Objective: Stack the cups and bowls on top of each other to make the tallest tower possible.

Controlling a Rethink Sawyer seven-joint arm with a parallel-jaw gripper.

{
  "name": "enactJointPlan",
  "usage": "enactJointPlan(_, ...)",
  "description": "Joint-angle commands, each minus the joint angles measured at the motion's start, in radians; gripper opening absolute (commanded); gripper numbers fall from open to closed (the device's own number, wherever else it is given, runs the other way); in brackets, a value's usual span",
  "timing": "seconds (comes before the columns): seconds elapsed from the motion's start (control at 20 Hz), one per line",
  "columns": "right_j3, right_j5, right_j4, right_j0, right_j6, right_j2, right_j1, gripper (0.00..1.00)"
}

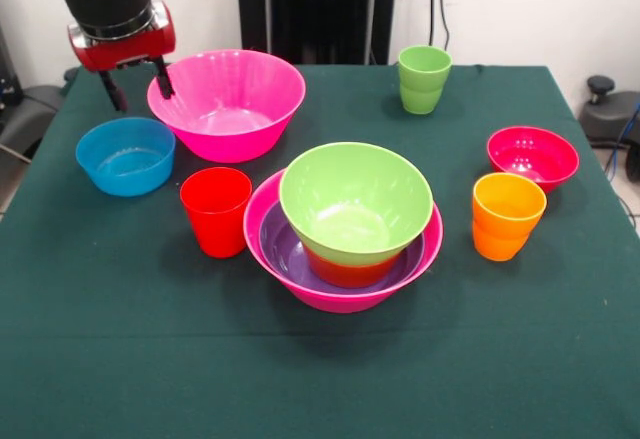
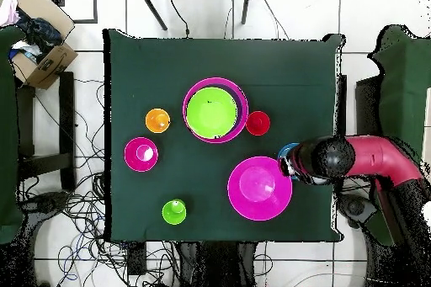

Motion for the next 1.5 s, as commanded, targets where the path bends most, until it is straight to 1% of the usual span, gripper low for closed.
enactJointPlan(0.05, 0.023, -0.092, -0.047, 0.016, -0.103, -0.063, 0.086, 1.00)
enactJointPlan(0.2, 0.013, -0.103, -0.065, 0.020, -0.108, -0.070, 0.093, 1.00)
enactJointPlan(0.8, 0.004, -0.131, -0.077, 0.032, -0.101, -0.087, 0.107, 1.00)
enactJointPlan(1.5, 0.003, -0.205, -0.087, 0.056, -0.040, -0.113, 0.152, 1.00)
